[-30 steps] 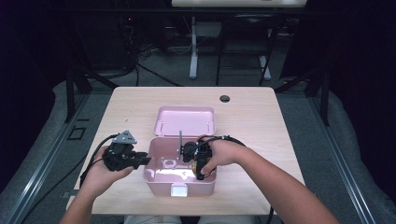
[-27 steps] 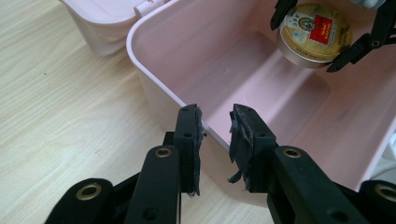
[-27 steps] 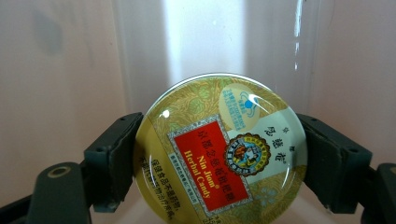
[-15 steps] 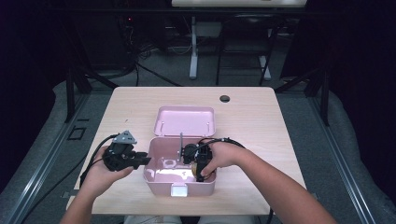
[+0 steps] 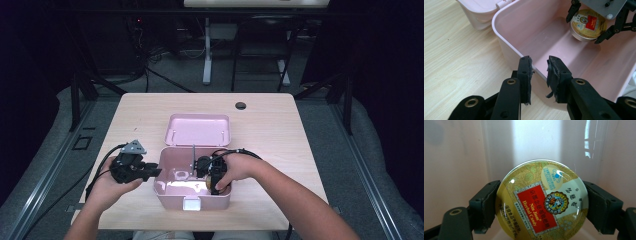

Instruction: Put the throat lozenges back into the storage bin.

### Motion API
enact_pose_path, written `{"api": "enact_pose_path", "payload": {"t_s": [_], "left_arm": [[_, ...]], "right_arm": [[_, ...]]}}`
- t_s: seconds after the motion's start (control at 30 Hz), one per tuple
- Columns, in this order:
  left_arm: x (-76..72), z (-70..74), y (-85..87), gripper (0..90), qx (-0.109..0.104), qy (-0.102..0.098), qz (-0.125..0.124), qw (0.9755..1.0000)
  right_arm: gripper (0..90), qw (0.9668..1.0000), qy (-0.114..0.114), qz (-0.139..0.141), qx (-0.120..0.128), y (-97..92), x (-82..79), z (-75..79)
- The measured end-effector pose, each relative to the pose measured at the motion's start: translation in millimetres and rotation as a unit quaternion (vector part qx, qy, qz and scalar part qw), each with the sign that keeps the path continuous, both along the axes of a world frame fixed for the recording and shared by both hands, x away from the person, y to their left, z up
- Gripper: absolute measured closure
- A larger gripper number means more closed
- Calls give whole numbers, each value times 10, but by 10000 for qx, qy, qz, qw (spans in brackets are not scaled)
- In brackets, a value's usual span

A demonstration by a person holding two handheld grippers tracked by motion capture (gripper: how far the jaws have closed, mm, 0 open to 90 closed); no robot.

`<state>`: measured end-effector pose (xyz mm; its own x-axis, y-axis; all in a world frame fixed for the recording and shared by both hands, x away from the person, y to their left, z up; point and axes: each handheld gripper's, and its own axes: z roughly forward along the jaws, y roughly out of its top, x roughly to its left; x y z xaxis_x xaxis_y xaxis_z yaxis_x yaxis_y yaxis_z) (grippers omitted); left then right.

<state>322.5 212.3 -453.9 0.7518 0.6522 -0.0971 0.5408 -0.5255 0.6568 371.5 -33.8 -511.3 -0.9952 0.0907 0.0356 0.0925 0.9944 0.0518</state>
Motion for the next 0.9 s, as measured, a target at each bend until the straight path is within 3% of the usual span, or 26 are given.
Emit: {"api": "enact_pose_path", "payload": {"t_s": [0.37, 0.9], "left_arm": [[0, -1, 0, 722, -4, 2, 1, 10000], [-1, -2, 1, 722, -13, 2, 6, 10000]], "right_arm": [[199, 9998, -63, 169, 36, -7, 5, -29], [198, 9999, -7, 106, 12, -9, 32, -38]]}}
